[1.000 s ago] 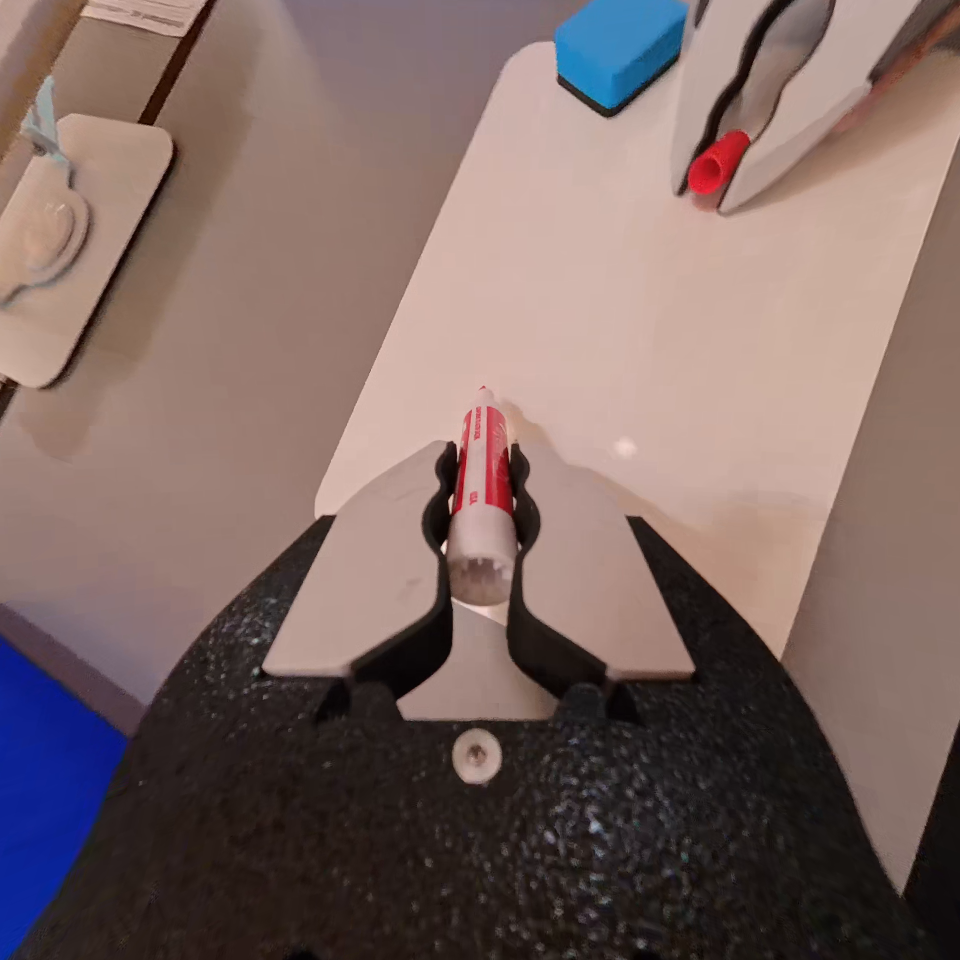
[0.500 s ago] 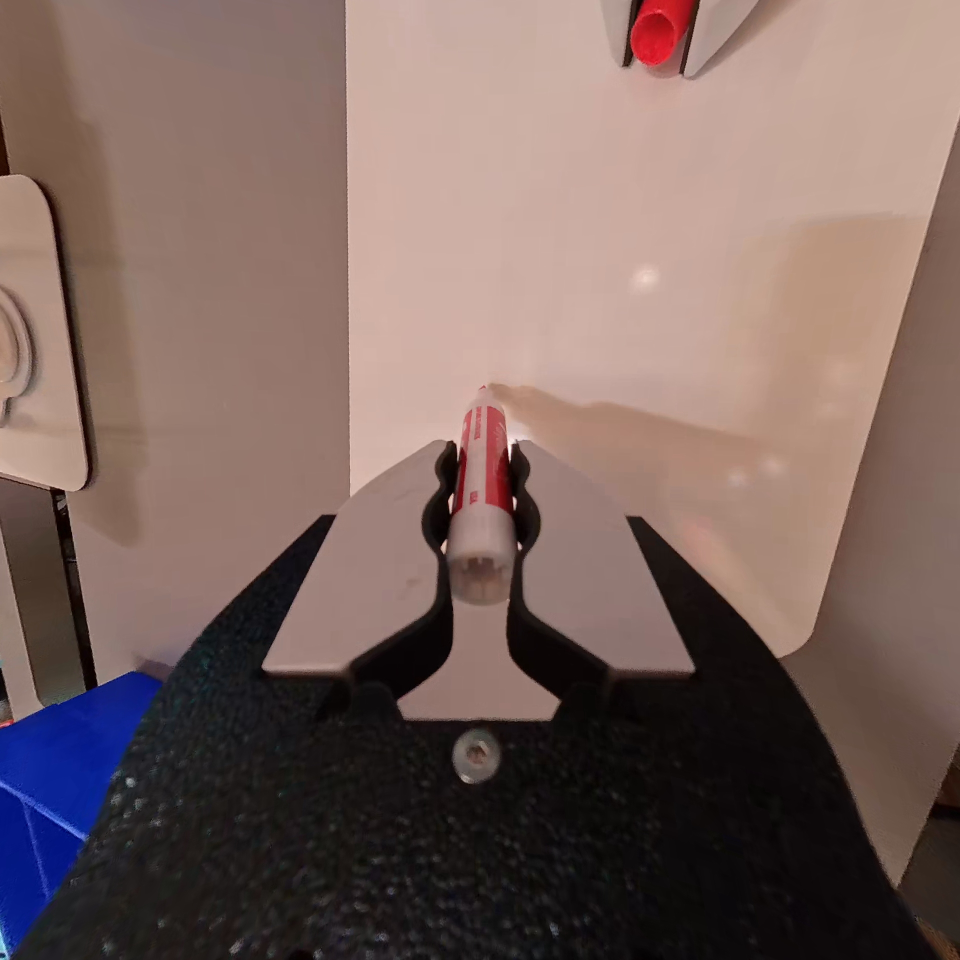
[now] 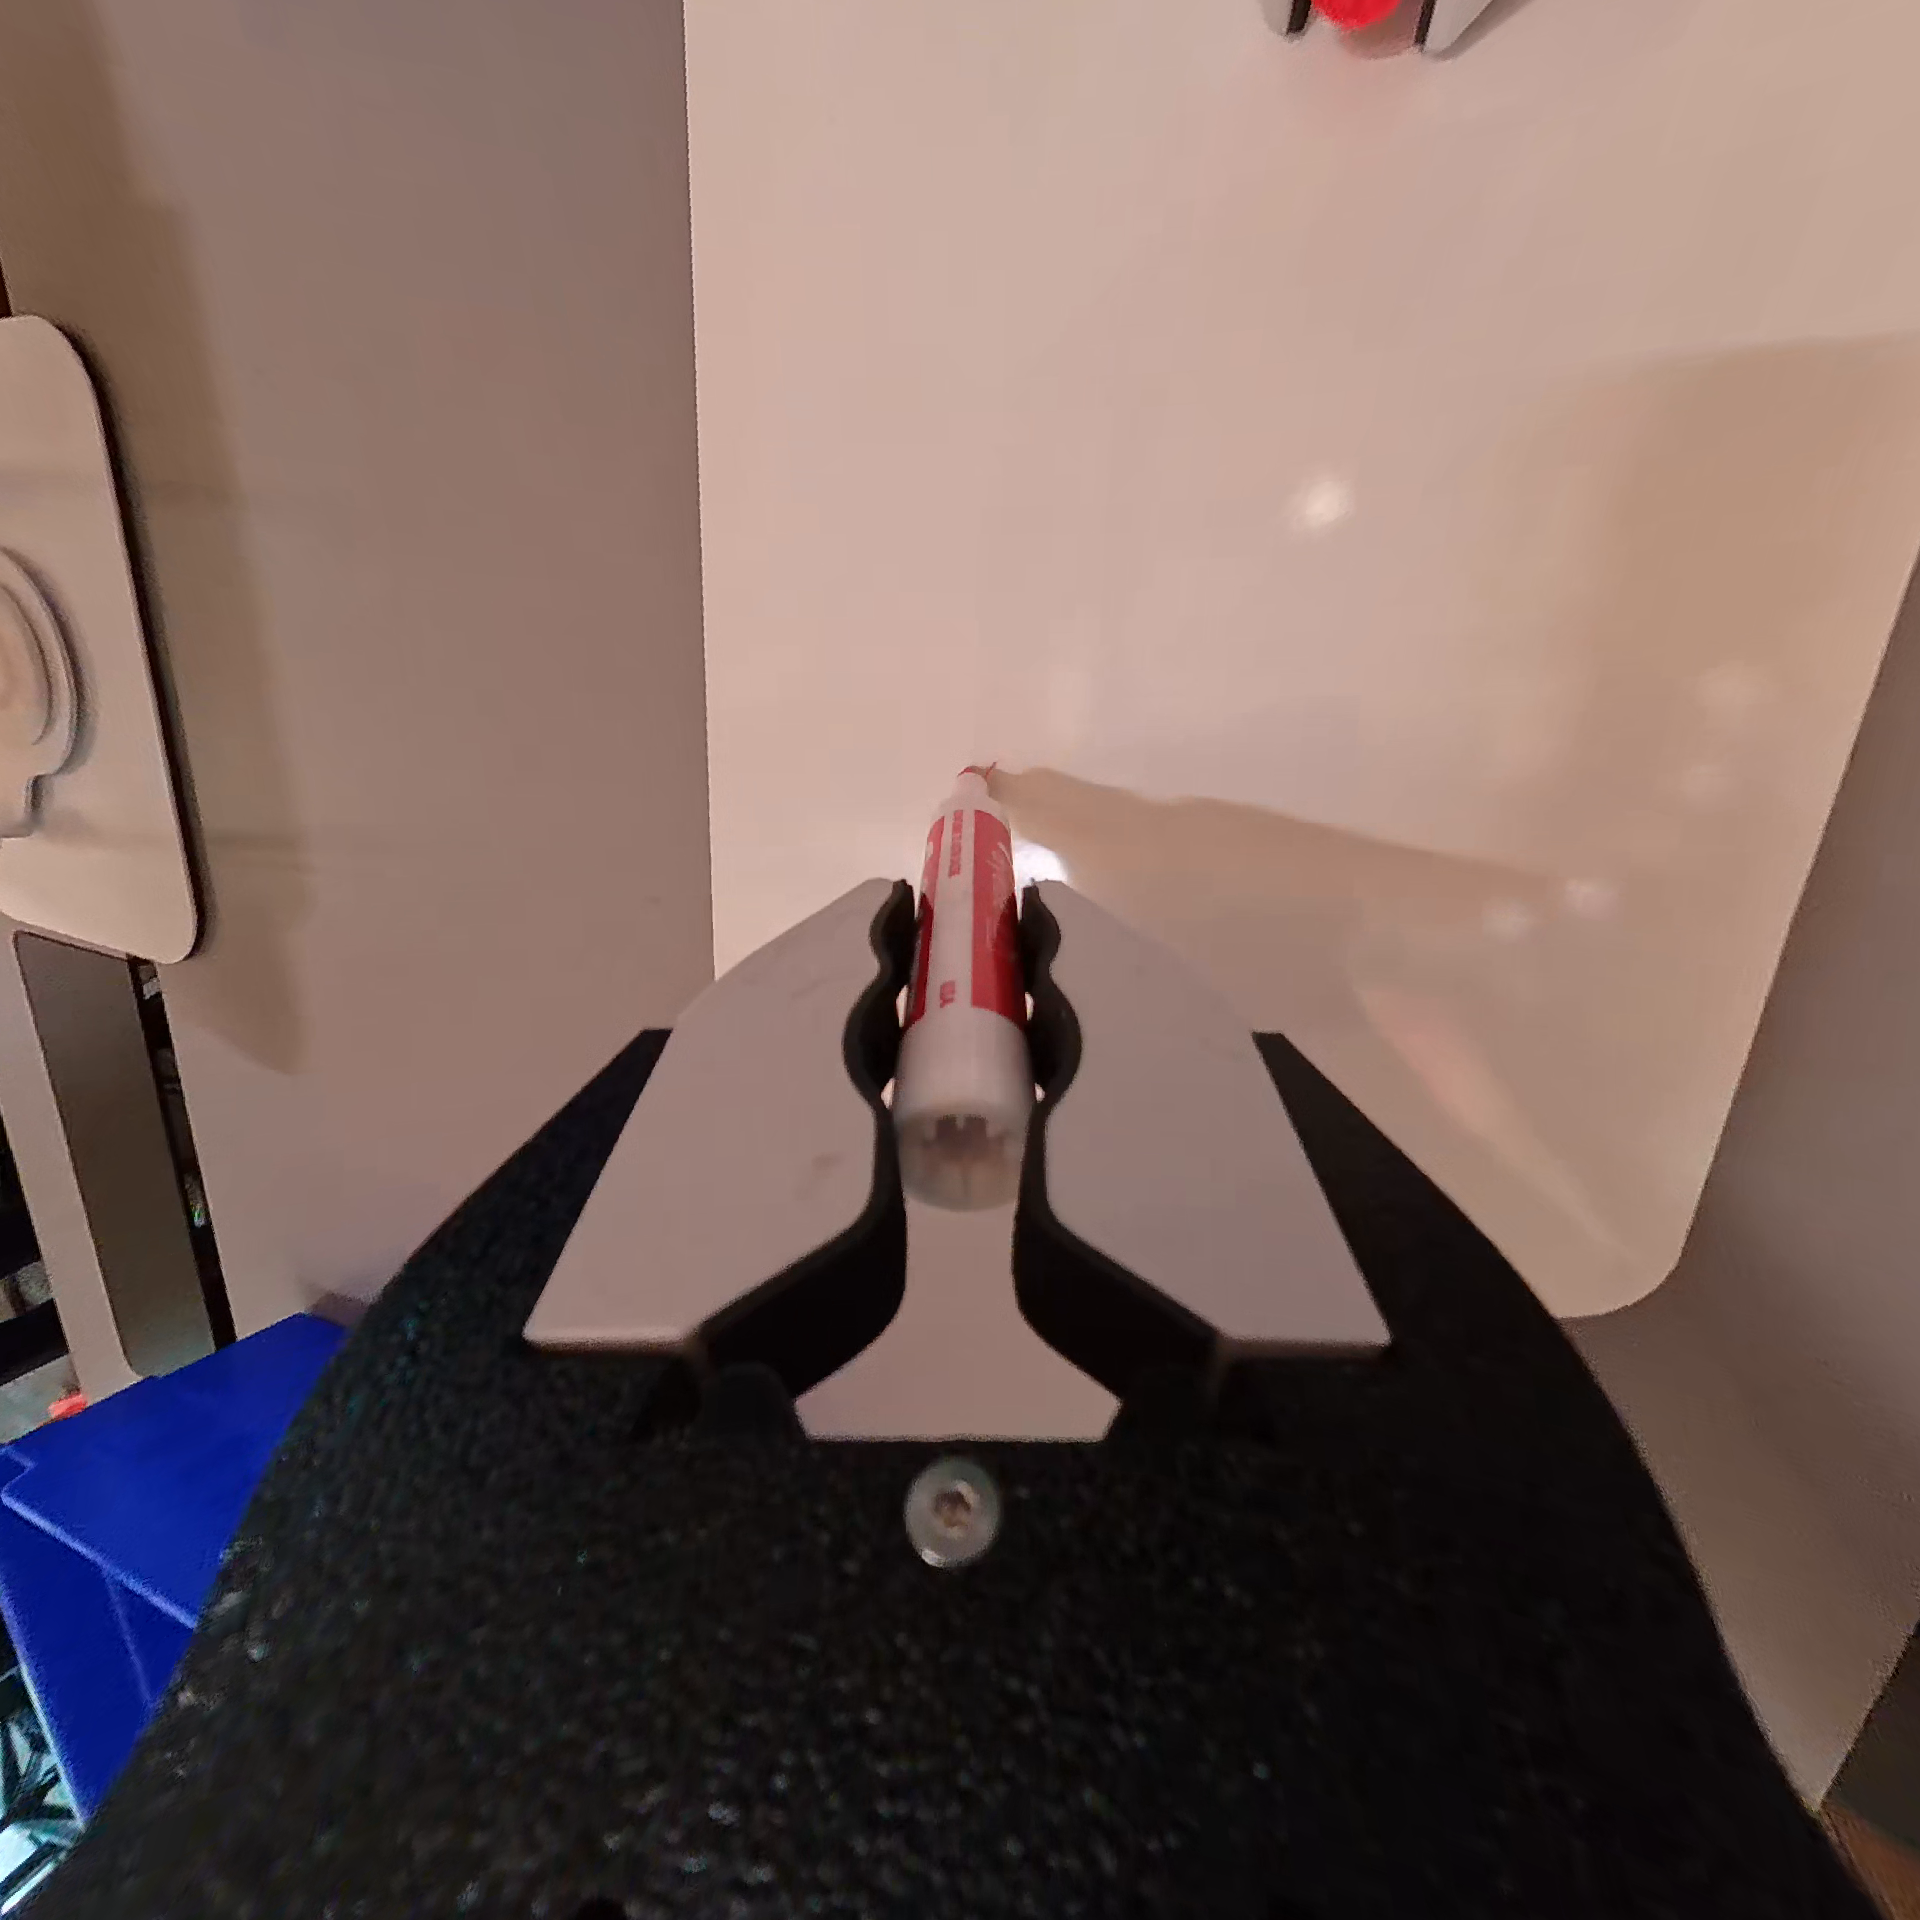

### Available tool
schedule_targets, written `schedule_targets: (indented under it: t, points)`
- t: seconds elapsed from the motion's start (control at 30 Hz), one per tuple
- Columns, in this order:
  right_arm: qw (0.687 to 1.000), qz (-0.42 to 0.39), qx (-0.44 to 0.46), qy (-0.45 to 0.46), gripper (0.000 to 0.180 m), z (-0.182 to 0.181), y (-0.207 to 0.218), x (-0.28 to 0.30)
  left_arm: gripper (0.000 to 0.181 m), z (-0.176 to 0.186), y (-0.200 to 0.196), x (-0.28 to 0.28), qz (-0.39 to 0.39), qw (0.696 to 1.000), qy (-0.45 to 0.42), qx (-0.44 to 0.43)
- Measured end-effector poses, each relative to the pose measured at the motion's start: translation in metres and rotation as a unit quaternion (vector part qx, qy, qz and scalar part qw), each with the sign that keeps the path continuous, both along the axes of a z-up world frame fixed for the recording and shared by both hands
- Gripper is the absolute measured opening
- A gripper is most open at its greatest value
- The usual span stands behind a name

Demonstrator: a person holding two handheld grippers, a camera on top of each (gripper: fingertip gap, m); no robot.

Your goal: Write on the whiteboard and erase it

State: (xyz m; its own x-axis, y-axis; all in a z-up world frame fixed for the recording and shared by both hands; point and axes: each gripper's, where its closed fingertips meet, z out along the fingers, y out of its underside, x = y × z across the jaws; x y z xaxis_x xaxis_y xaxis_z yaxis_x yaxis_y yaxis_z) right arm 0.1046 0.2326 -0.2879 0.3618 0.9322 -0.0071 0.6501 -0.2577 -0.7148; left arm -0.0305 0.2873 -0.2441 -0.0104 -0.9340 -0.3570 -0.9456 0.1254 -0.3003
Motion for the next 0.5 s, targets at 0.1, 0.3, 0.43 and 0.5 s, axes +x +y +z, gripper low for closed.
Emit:
schedule_targets:
  t: [0.1, 0.3, 0.43, 0.5]
  points:
    - [1.0, 0.0, 0.0, 0.0, 0.019, 0.0, 0.0, 0.0, 0.019, 0.0, 0.002, -0.007, 0.009, 1.0, 0.004, 0.002]
    - [1.0, -0.001, 0.0, 0.0, 0.019, 0.0, 0.0, 0.0, 0.019, 0.0, -0.003, -0.022, 0.019, 1.0, 0.015, 0.002]
    - [1.0, -0.001, 0.0, 0.0, 0.019, 0.0, 0.0, 0.0, 0.019, 0.001, -0.014, -0.03, 0.021, 1.0, 0.018, -0.006]
    - [1.0, -0.001, 0.0, 0.0, 0.019, 0.0, 0.0, 0.0, 0.02, 0.001, -0.021, -0.033, 0.02, 1.0, 0.021, -0.011]
